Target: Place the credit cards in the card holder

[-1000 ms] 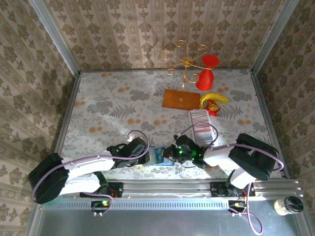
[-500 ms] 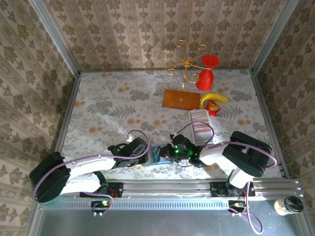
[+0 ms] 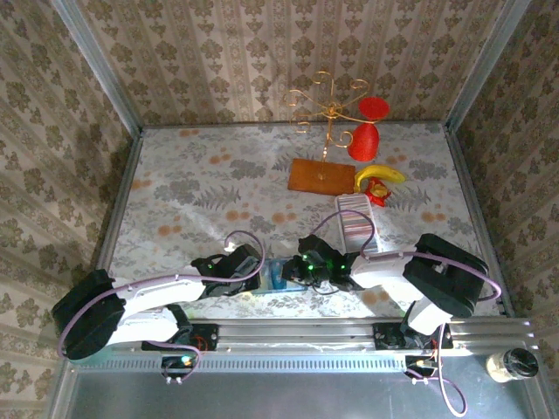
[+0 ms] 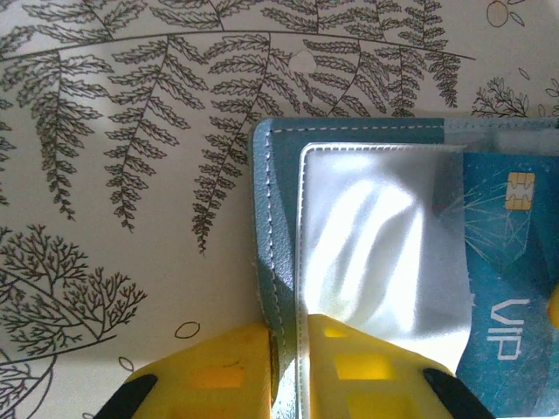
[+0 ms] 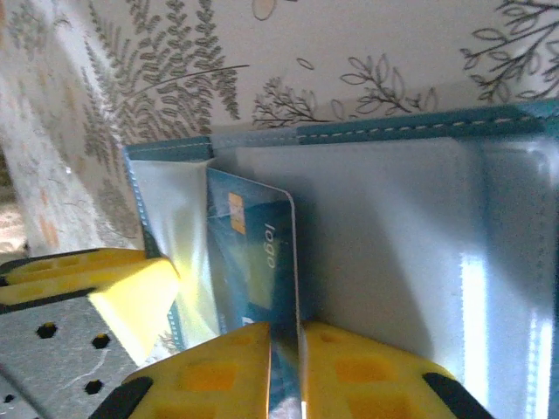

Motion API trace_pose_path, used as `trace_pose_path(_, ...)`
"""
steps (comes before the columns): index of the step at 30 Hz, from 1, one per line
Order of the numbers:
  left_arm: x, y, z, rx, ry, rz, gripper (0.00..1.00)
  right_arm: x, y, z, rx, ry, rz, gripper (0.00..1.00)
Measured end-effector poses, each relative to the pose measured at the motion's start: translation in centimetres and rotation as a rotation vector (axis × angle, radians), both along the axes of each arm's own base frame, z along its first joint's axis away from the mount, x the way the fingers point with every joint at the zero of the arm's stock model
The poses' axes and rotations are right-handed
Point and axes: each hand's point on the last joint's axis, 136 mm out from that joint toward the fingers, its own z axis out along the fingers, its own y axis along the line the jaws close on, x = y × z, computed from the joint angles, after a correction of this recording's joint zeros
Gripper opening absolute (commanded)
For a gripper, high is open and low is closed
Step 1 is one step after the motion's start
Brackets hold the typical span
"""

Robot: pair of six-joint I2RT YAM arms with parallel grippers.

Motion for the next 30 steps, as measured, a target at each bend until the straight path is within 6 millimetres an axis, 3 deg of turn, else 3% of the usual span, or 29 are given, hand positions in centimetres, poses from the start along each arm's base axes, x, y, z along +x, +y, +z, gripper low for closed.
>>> trace_pose_path(5, 0.0, -0.1, 0.0, 0.002, 0.002, -0.001, 0.15, 0.0, 0.2, -0.1, -0.031, 0.0, 0.021, 0.1)
trace_pose_path(16, 0.1, -0.2, 0.0, -0.003, -0.001, -0.001, 0.19, 0.3, 2.0, -0.1, -0.054, -0.008, 0.062, 0.1)
trace_pose_path(30, 0.1, -0.4, 0.2, -0.08, -0.039, 0.003, 0.21, 0.3, 2.9, -0.2, -0.044, 0.005, 0.055, 0.14)
